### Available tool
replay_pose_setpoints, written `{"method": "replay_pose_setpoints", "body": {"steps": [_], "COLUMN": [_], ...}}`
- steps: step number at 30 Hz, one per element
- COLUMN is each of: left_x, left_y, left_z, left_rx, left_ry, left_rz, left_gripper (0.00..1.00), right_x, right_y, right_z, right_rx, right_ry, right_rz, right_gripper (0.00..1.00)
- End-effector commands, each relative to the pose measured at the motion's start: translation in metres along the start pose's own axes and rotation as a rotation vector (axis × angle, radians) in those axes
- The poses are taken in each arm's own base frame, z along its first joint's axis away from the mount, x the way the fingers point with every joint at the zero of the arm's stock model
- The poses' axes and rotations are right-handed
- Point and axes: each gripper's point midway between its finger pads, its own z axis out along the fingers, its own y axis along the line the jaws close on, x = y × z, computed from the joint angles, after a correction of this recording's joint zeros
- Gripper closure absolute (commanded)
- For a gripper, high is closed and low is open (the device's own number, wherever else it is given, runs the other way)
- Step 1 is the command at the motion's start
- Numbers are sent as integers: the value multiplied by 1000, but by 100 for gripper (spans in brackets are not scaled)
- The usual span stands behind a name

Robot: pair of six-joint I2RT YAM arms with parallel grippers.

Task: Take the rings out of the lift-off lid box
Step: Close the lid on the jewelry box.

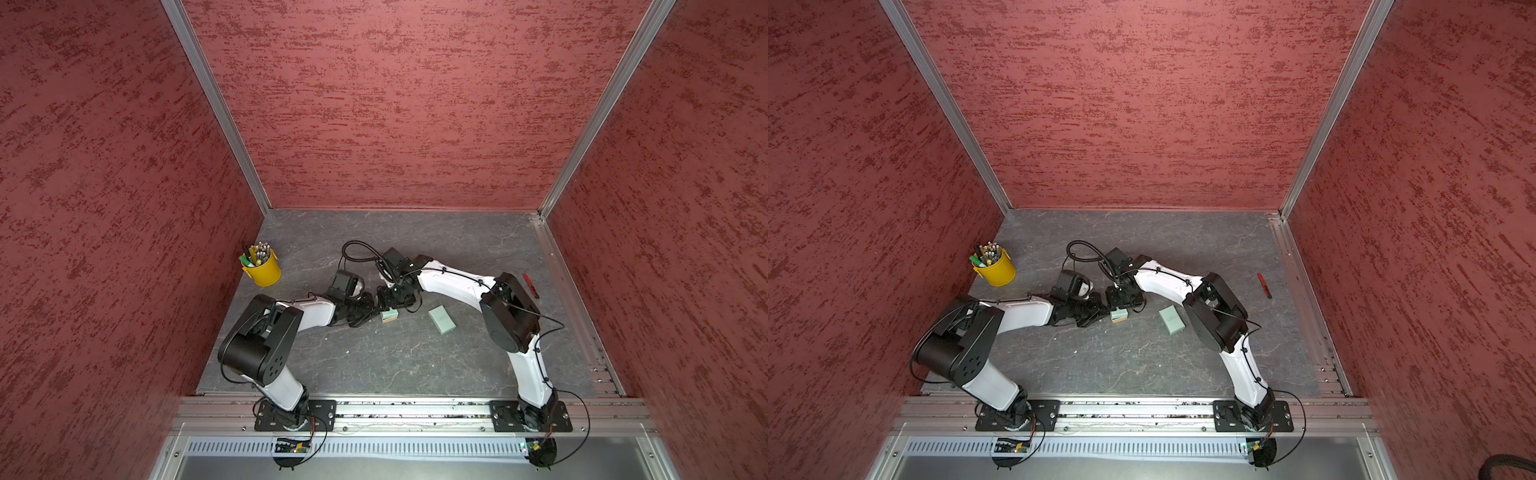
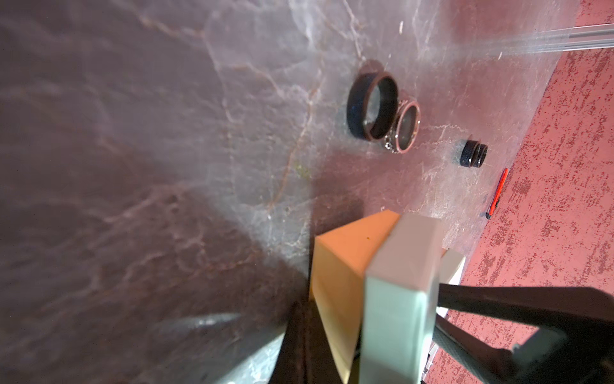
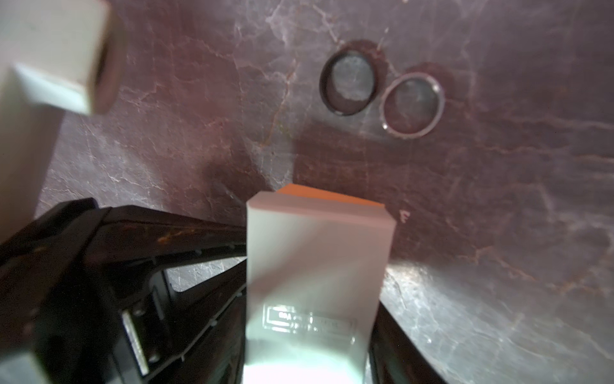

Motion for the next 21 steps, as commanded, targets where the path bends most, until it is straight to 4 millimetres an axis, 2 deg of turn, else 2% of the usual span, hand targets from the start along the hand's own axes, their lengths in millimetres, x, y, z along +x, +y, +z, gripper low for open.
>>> {"method": "replay_pose_setpoints", "body": {"steps": [1,8,16,21], "left_x": [-5,-5,-1,2], "left_y": [-15,-12,-8,-4], "left_z": [5,4,0,-3], "left_rx": [37,20,-9,-34], "left_ry": [-8,-4,6,11], "left_rz": [28,23,28,31], "left_gripper": [100,100,100,100], "right_x": [14,18,15,17], "right_y": [25,20,19,16], "right_z": [7,2,-10,-21], "right_rx": [-51,-24,-34,-45], "right_ry": [49,52,24,12], "right_rz": [-43,-54,-71,-71], "right_gripper": [39,35,24,23]}}
